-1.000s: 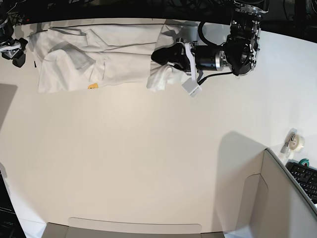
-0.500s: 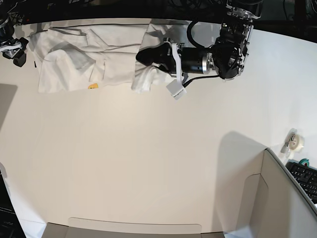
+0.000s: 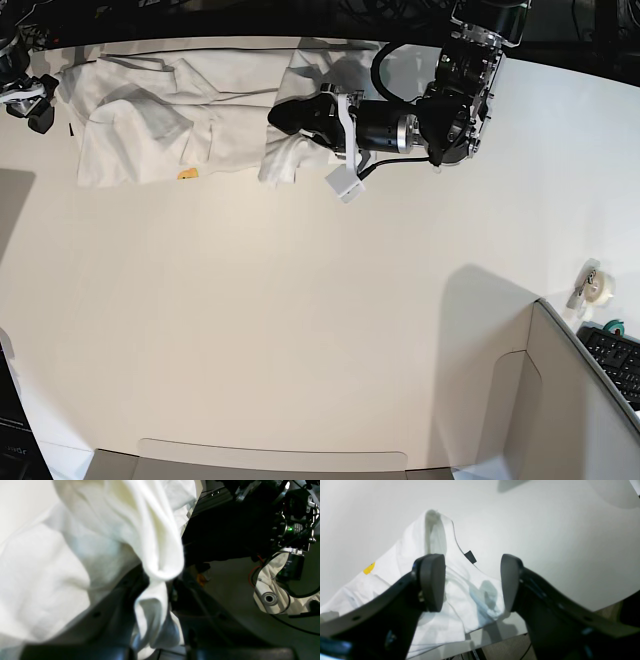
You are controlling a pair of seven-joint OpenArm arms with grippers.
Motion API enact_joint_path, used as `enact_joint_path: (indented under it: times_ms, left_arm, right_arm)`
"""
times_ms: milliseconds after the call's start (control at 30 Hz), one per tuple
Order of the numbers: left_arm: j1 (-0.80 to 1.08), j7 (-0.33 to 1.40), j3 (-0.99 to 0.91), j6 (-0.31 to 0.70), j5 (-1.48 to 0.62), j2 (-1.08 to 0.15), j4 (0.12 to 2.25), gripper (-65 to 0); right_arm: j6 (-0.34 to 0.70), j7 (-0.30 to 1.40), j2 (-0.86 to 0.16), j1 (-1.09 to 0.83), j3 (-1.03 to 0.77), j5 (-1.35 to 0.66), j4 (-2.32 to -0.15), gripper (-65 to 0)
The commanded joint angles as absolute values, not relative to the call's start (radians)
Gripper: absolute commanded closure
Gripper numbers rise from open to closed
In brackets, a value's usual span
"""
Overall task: Layout the t-shirt on the table in an organized manner, then fold the t-shirt properly
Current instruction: 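Fold the strip end held by the left gripper toward the right gripper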
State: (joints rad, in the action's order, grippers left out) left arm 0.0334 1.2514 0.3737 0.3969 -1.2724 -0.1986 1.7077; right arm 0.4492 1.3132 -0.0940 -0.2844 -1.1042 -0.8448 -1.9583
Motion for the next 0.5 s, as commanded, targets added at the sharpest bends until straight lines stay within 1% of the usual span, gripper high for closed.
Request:
enact_joint_path:
  times_ms: [0, 133, 200, 267, 433, 467]
  left_arm:
    - [0.024, 1.234, 0.375, 0.404, -1.307, -0.193, 1.721, 0.0]
    - [0.024, 1.239, 0.375, 0.404, -1.307, -0.183, 1.721, 0.0]
    - [0.024, 1.239, 0.375, 0.404, -1.307, -0.183, 1.721, -2.4]
    - [0.024, 1.239, 0.375, 0.407, -1.307, -0.183, 1.724, -8.6]
    - [0.024, 1.241, 0.375, 0.409, -1.307, -0.183, 1.725, -28.3]
    - [0.024, 1.241, 0.375, 0.409, -1.307, -0.183, 1.725, -30.5]
  right_arm:
    - [0.458, 1.302, -0.108, -0.285, -1.11, -0.863, -1.975, -34.9]
    - [0.458, 1.302, -0.108, -0.285, -1.107, -0.863, -1.975, -34.9]
    - [0.458, 1.302, -0.108, -0.285, -1.107, -0.863, -1.975, -34.9]
    - [0.458, 1.302, -0.108, -0.285, -1.106, -0.863, -1.975, -34.9]
    - [0.458, 1.302, -0.108, -0.285, -1.106, -0.863, -1.975, -34.9]
    - [0.458, 1.302, -0.108, -0.285, -1.106, -0.863, -1.975, -34.9]
